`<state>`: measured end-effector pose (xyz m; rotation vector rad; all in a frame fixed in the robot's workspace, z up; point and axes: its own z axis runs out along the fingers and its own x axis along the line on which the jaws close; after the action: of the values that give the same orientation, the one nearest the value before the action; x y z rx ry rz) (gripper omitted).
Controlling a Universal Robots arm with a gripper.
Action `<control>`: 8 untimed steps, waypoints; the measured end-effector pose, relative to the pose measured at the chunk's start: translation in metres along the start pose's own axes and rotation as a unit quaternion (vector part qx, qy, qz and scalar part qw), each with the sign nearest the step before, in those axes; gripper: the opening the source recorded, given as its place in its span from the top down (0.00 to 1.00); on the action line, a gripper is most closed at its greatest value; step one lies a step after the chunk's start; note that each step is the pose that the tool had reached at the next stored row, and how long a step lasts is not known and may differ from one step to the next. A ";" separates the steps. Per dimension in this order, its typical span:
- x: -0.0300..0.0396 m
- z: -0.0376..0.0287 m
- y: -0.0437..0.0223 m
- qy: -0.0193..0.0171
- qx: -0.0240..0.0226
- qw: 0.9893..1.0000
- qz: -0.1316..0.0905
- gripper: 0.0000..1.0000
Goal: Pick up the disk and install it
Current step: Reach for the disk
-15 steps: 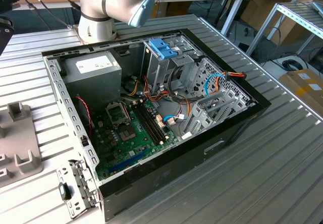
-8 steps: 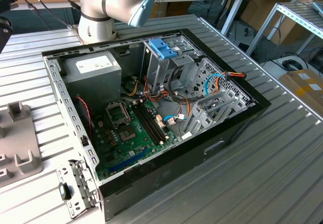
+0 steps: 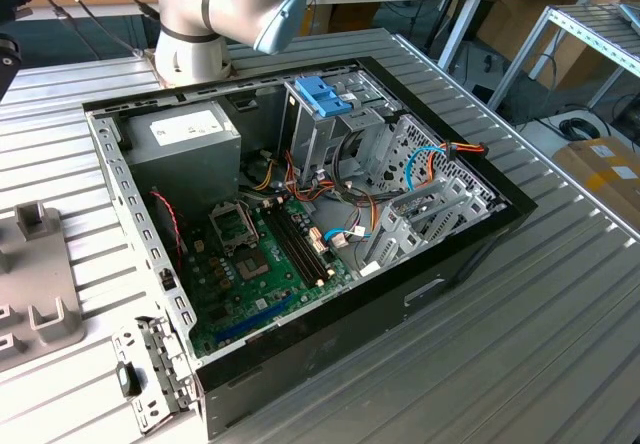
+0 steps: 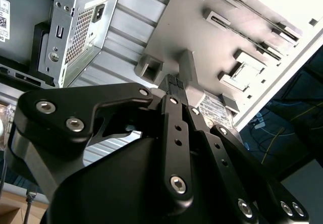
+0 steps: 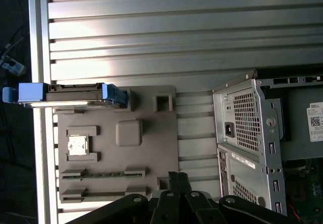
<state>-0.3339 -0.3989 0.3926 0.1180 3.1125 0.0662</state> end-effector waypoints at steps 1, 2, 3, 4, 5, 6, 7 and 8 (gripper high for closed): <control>0.0002 0.0000 0.0000 0.000 0.000 1.000 0.000 0.90; 0.0005 0.0000 -0.0001 0.000 0.000 1.000 0.000 0.90; 0.0007 0.0000 -0.0001 0.000 0.000 1.000 0.000 0.90; 0.0011 0.0000 -0.0001 0.000 0.000 1.000 0.000 0.90; 0.0013 0.0000 -0.0001 0.000 0.000 1.000 0.000 0.90; 0.0016 0.0000 -0.0001 0.000 0.000 1.000 0.000 0.90; 0.0019 -0.0001 -0.0001 0.000 0.000 1.000 0.000 0.90; 0.0020 -0.0001 -0.0002 0.000 0.000 1.000 0.000 0.90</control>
<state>-0.3359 -0.3990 0.3926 0.1179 3.1125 0.0661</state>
